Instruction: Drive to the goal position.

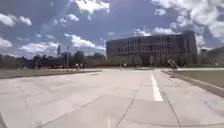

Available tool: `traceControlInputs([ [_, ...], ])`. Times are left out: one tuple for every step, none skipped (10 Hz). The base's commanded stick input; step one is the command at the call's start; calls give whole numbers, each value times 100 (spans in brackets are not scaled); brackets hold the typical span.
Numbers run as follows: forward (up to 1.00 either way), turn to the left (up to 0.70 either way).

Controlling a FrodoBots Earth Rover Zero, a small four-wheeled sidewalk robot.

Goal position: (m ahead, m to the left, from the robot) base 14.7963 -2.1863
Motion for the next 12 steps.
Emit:
traceControlInputs([
  [70, 5],
  [70, -20],
  [70, -35],
  [70, -35],
  [70, -35],
  [70, -15],
  [70, 0],
  [70, 0],
  [70, 0],
  [70, 0],
  [70, 0],
  [70, 0],
])
